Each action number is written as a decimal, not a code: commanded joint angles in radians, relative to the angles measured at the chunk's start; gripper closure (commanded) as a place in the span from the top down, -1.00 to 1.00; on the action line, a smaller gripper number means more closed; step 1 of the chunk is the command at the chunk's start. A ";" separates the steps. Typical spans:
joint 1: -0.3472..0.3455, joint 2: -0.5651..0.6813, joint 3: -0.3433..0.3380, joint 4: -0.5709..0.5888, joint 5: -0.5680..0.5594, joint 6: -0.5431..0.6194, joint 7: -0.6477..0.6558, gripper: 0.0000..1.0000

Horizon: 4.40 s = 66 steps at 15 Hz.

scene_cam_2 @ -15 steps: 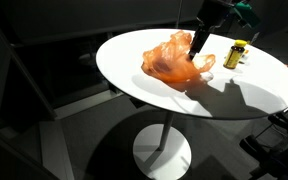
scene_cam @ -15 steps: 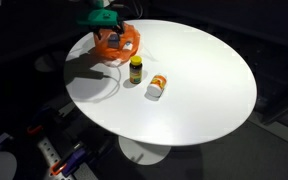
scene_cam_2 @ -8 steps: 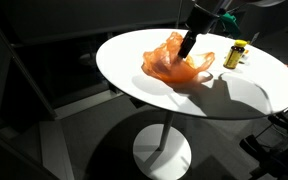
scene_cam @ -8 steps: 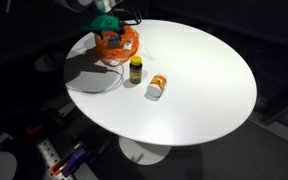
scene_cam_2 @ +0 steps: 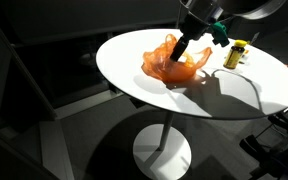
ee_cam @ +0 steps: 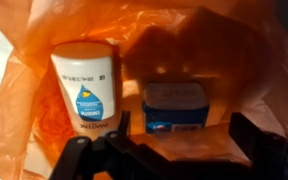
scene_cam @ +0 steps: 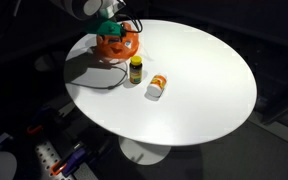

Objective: Remove the blue box from the plastic bag

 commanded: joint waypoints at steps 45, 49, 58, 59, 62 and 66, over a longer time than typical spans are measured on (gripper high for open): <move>-0.024 -0.213 -0.116 0.042 -0.028 -0.467 -0.018 -0.19; -0.017 -0.247 -0.172 0.035 -0.026 -0.467 -0.002 -0.19; -0.034 -0.238 -0.308 -0.004 -0.044 -0.400 0.076 -0.19; -0.037 -0.237 -0.316 -0.012 -0.038 -0.389 0.072 -0.19; -0.052 -0.233 -0.329 -0.050 -0.017 -0.340 0.053 -0.19; -0.066 -0.233 -0.331 -0.106 -0.002 -0.299 0.045 -0.19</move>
